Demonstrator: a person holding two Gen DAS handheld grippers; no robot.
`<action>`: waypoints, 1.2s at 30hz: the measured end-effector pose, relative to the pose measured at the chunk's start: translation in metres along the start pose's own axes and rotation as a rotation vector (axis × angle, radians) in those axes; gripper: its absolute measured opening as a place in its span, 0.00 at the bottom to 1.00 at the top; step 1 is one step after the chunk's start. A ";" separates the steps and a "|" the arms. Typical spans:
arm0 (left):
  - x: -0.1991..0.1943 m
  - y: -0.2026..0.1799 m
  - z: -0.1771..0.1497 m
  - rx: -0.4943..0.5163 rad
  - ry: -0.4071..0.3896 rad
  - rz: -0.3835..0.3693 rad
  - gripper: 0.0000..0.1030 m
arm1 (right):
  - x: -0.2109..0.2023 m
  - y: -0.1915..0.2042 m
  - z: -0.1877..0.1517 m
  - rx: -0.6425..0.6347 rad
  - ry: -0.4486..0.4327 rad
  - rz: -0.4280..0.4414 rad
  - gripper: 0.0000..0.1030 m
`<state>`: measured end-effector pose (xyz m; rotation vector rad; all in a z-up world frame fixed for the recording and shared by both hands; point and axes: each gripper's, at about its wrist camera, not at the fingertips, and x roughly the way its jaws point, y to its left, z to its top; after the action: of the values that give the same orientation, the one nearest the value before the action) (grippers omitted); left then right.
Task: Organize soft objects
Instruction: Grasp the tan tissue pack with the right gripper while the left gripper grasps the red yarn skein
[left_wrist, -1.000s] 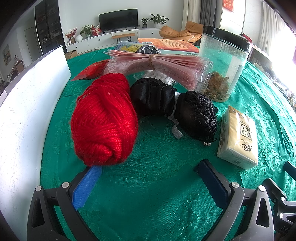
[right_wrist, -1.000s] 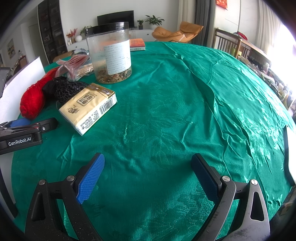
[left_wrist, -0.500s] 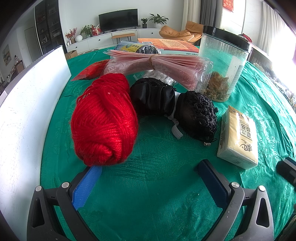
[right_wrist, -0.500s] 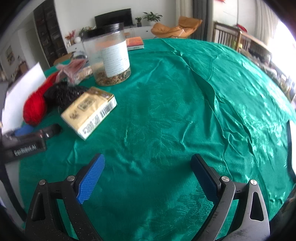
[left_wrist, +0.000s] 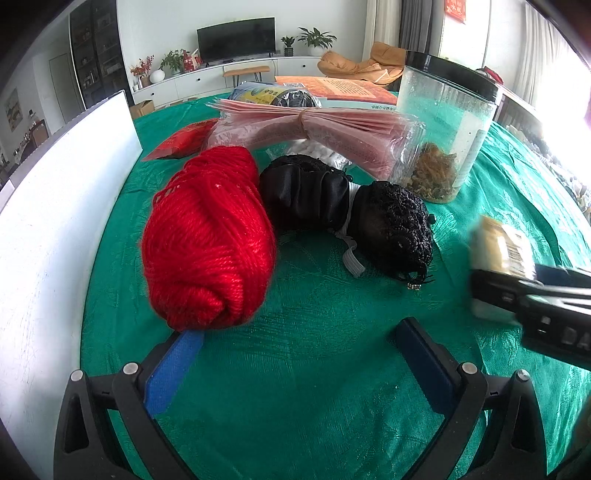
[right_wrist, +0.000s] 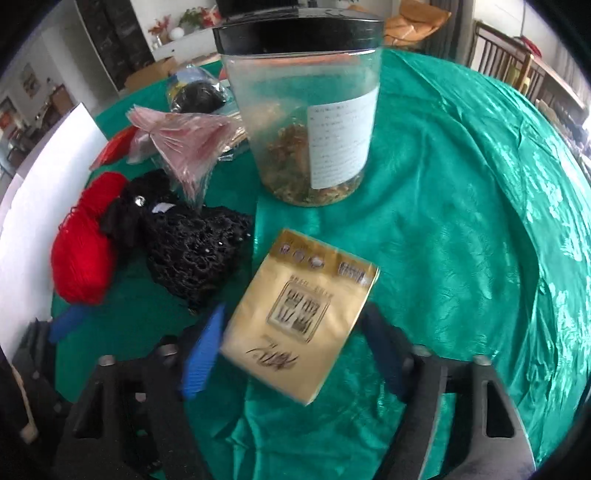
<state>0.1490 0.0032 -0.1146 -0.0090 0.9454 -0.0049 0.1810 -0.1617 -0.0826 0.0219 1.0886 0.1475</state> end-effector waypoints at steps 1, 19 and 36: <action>0.000 0.000 0.000 0.000 0.000 0.000 1.00 | -0.005 -0.010 -0.008 0.017 -0.017 -0.018 0.67; -0.083 0.020 0.027 -0.057 0.062 -0.171 0.98 | -0.033 -0.058 -0.064 0.084 -0.169 0.024 0.68; -0.013 0.090 0.061 -0.193 0.207 -0.211 0.45 | -0.038 -0.087 -0.068 0.227 -0.190 0.156 0.56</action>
<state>0.1906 0.0939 -0.0692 -0.2915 1.1452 -0.1117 0.1131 -0.2561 -0.0889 0.3195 0.9088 0.1579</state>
